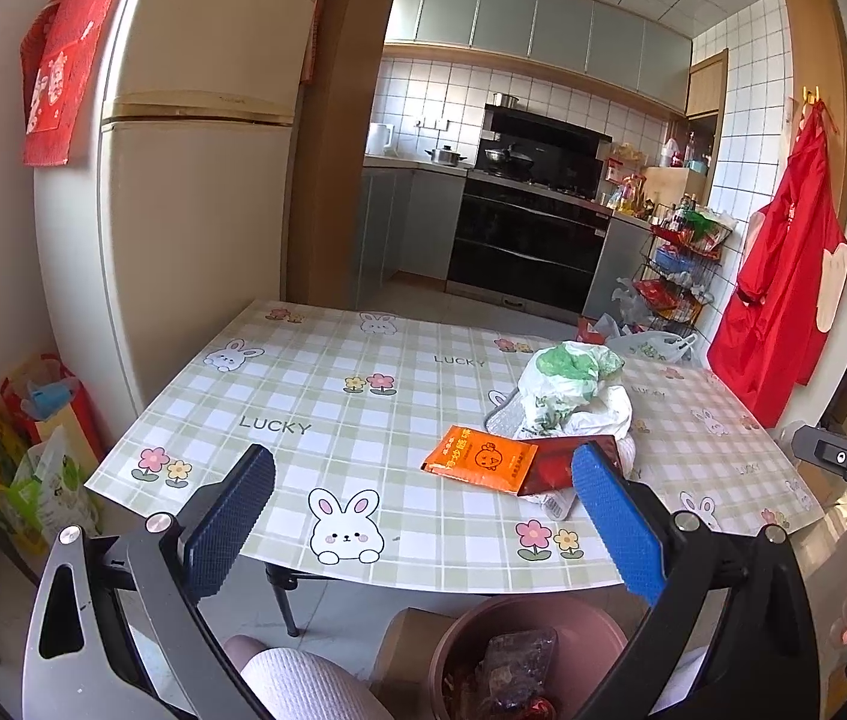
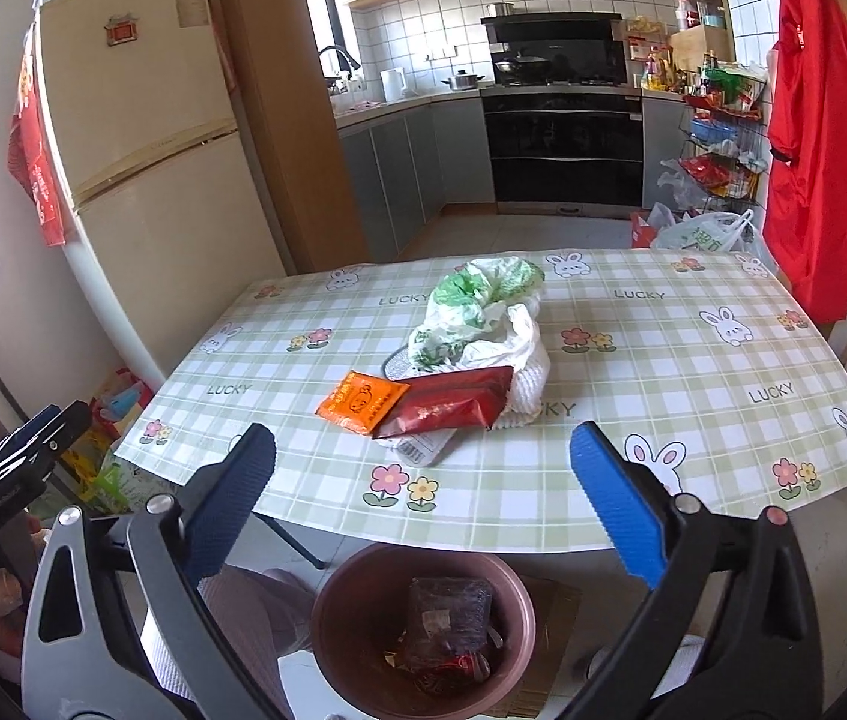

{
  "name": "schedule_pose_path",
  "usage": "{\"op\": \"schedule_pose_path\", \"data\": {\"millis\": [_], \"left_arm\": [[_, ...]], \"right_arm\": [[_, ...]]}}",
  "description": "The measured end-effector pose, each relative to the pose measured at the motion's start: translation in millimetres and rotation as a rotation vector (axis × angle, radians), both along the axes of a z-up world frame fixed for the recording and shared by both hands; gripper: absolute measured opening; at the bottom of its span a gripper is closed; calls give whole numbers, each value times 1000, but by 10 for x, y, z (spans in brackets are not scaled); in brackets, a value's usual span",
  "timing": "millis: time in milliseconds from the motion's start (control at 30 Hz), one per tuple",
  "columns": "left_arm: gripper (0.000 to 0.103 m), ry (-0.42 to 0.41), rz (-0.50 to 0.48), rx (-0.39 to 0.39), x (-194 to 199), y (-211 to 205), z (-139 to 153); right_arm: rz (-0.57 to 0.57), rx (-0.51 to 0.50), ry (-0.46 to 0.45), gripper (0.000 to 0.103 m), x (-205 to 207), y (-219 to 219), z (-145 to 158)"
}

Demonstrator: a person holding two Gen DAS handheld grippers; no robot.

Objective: Collect trash
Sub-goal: 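Reach the left gripper to the orange sauce packet and grasp it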

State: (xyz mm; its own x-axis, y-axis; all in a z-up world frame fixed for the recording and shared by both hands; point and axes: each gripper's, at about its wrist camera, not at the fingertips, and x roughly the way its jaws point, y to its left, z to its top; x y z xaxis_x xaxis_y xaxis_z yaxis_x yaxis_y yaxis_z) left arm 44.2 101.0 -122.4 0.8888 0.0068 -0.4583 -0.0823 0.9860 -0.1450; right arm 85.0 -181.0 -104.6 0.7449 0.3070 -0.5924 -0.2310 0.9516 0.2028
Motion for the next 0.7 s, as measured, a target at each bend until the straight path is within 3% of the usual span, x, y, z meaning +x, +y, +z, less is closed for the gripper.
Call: {"op": "schedule_pose_path", "data": {"millis": [267, 467, 633, 700], "left_arm": [[97, 39, -47, 57, 143, -175, -152], [97, 91, -72, 42, 329, -235, -299], [97, 192, -76, -43, 558, -239, -457], [97, 246, -71, -128, 696, -211, -522]], "right_arm": [[-29, -6, 32, 97, 123, -95, -159], [-52, -30, 61, 97, 254, -145, -294], [-68, -53, 75, 97, 382, -171, -421], [-76, -60, 82, 97, 439, -180, -478]]}}
